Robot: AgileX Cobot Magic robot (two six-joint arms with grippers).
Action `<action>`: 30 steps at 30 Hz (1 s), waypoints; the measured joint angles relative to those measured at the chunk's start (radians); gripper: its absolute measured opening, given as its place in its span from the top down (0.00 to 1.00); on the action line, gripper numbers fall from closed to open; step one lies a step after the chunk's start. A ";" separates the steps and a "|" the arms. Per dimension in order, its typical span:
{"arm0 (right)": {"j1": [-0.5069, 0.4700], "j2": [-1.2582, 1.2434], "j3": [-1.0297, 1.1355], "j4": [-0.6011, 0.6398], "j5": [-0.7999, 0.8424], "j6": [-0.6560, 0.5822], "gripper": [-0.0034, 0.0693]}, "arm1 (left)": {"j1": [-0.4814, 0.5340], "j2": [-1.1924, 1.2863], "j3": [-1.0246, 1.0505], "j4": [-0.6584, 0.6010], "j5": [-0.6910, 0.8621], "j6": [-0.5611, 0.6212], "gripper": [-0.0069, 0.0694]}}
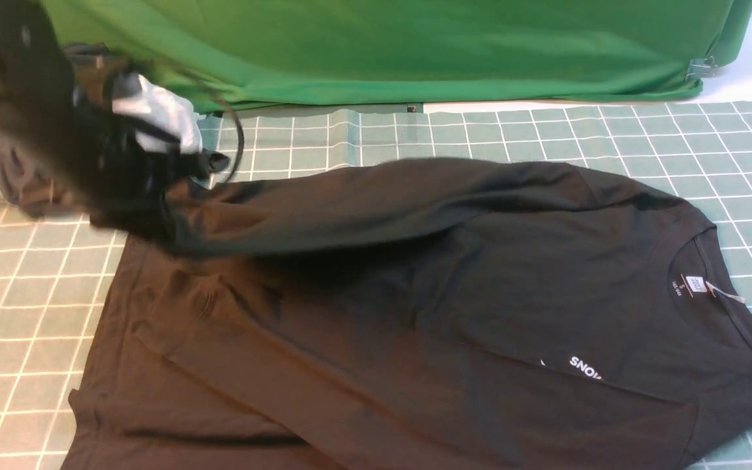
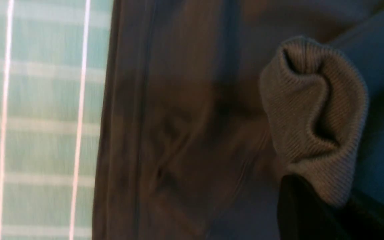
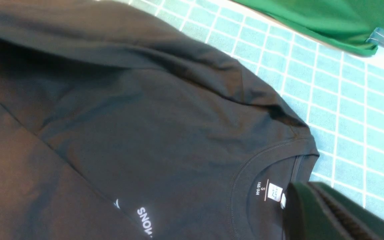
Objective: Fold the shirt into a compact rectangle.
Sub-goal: 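Fold the left side of the dark shirt inward over its body with the left gripper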
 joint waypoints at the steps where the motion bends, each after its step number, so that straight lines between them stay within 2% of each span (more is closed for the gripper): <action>1: 0.000 0.001 0.000 0.000 0.000 0.001 0.95 | -0.001 -0.020 0.053 0.000 -0.022 -0.016 0.86; 7: 0.000 0.002 0.000 0.013 -0.001 0.001 0.95 | -0.001 -0.071 0.190 0.056 -0.046 -0.054 0.86; 17: 0.000 0.002 0.000 0.024 -0.002 0.012 0.95 | -0.001 -0.144 0.224 0.055 0.011 -0.058 0.86; 23: 0.000 0.003 0.000 0.024 -0.002 0.012 0.94 | -0.001 -0.144 0.299 0.036 -0.015 -0.045 0.86; 26: 0.000 0.003 0.000 0.024 -0.002 0.013 0.94 | -0.001 -0.144 0.332 0.033 -0.045 -0.008 0.83; 30: 0.000 0.003 0.000 0.024 -0.002 0.013 0.93 | -0.001 -0.144 0.343 0.042 -0.064 0.007 0.70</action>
